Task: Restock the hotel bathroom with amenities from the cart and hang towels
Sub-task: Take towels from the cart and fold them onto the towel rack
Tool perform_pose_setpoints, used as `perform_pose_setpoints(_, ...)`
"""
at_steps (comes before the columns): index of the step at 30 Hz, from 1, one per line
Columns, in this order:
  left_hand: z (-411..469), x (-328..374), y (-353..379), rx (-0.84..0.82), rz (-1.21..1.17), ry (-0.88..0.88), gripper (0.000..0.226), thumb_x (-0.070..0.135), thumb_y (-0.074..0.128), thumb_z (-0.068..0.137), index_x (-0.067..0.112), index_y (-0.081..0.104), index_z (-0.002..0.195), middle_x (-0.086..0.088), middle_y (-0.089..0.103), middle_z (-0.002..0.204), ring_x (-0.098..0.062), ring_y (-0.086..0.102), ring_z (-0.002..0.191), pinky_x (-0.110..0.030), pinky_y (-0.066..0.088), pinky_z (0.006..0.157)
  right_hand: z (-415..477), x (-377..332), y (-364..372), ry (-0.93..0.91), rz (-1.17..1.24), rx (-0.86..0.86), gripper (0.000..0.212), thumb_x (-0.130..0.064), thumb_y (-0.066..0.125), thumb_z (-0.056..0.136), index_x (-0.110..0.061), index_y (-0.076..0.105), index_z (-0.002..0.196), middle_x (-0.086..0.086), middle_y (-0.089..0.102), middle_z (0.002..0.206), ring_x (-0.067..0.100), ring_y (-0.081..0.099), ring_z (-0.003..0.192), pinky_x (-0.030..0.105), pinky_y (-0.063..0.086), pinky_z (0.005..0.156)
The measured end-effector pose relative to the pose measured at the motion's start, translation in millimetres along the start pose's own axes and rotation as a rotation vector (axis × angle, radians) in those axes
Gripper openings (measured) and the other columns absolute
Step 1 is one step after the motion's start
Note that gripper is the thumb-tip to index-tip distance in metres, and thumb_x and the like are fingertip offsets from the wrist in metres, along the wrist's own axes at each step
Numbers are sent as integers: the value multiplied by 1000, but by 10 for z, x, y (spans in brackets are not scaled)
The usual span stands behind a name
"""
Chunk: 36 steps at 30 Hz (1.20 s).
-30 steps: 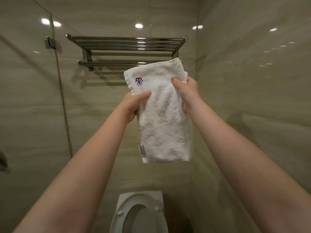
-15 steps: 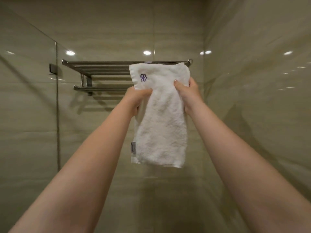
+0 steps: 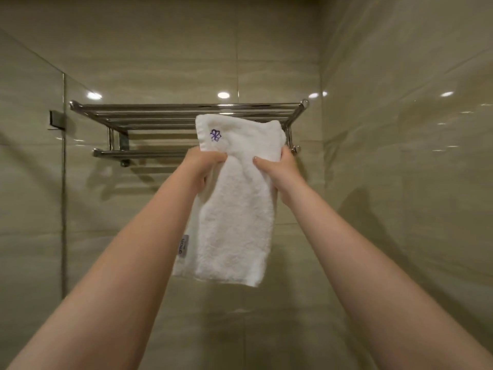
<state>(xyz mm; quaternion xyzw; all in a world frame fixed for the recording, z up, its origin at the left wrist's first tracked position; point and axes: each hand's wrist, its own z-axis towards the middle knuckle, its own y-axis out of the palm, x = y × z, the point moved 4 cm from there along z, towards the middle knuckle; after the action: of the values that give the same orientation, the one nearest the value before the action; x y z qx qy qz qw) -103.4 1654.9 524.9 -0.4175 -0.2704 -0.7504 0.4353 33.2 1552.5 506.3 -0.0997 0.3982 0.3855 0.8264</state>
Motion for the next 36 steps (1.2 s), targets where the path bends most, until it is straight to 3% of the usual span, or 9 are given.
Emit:
perform_pose_setpoints(3,51,-264,20,18,13,-38,26,1,62,83,4,63,108,-17,67,102,-29,64,86,-41,52,89,46,266,-13,44,-6,13,53,-9,73,77,-11,44,121,5,58,119,24,60,108,41,50,94)
perform_pose_setpoints(7,146,-436,167,21,-31,-15,28,-2,61,83,1,63,110,-12,66,87,-25,63,75,-37,53,81,143,589,-99,114,50,-32,63,-17,77,72,-11,45,125,7,60,121,24,62,105,44,53,91)
perform_pose_setpoints(12,381,-413,408,26,11,-3,26,6,66,82,6,65,107,-14,69,100,-31,67,93,-43,53,89,486,672,-272,-7,74,23,45,-4,69,79,-12,50,120,7,63,117,23,63,102,40,53,90)
perform_pose_setpoints(15,615,-341,519,34,17,31,26,11,69,80,9,65,106,-14,69,106,-32,66,97,-48,51,92,766,578,-292,-90,124,39,43,2,65,82,-7,45,120,7,61,110,19,62,91,26,54,75)
perform_pose_setpoints(21,1032,-195,601,47,66,117,30,22,71,80,15,62,108,-6,69,104,-25,66,92,-42,53,84,1288,473,-263,-217,-34,63,41,-12,71,76,-18,48,109,1,62,109,21,64,99,43,53,91)
perform_pose_setpoints(25,1137,-239,615,28,84,143,24,24,69,82,18,60,104,-3,69,101,-24,66,92,-42,53,83,1400,486,-254,-268,-78,80,45,-14,71,74,-14,51,115,-1,63,109,17,63,98,39,52,91)
perform_pose_setpoints(29,1130,-241,608,-42,-34,177,21,14,68,82,20,61,101,-3,69,102,-27,65,97,-44,53,87,1385,455,-265,-351,-37,97,38,-16,70,74,-23,50,105,-3,64,105,16,64,96,40,54,88)
perform_pose_setpoints(33,1055,-79,594,-75,-105,210,23,14,66,84,15,60,106,-4,69,100,-26,67,93,-40,56,79,1349,335,-207,-401,55,95,40,-6,68,79,-12,51,115,1,61,108,11,61,94,21,54,81)
perform_pose_setpoints(36,976,74,559,-66,-122,226,16,18,66,85,15,61,100,-4,71,96,-24,69,87,-37,57,72,1309,241,-126,-415,95,71,44,-6,68,79,-13,49,119,4,62,115,17,62,102,30,53,89)
